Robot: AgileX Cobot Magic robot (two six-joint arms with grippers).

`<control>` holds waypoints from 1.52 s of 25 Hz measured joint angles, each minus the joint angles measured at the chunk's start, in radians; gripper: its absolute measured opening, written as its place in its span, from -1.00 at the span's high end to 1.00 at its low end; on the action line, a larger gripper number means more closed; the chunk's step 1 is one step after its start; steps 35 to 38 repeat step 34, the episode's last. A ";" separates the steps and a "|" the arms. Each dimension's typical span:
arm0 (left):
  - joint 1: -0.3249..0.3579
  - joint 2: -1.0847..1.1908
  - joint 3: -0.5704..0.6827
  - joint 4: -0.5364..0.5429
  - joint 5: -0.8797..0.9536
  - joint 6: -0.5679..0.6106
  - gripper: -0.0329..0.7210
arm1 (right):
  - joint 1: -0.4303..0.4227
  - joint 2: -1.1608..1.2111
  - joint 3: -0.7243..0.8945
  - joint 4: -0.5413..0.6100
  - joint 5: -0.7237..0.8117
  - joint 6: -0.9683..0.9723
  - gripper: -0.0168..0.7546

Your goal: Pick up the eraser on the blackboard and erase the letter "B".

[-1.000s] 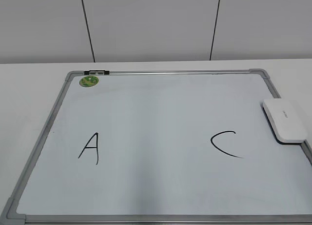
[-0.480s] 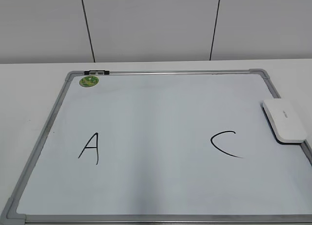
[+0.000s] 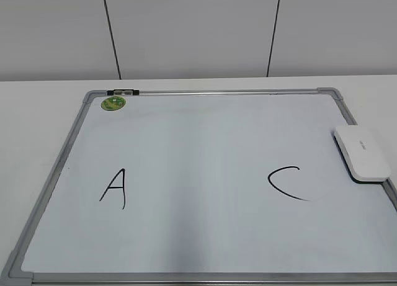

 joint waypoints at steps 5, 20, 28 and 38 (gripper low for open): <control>0.000 0.000 0.000 0.000 0.000 0.000 0.07 | 0.000 -0.004 0.000 0.000 0.000 0.000 -0.31; 0.000 0.000 0.000 0.000 0.000 0.000 0.13 | 0.000 -0.004 0.000 -0.007 0.002 0.001 -0.31; 0.000 0.000 0.000 0.000 0.000 0.000 0.15 | 0.000 -0.004 0.000 -0.007 0.002 0.001 -0.31; 0.000 0.000 0.000 0.000 0.000 0.000 0.15 | 0.000 -0.004 0.000 -0.007 0.002 0.001 -0.31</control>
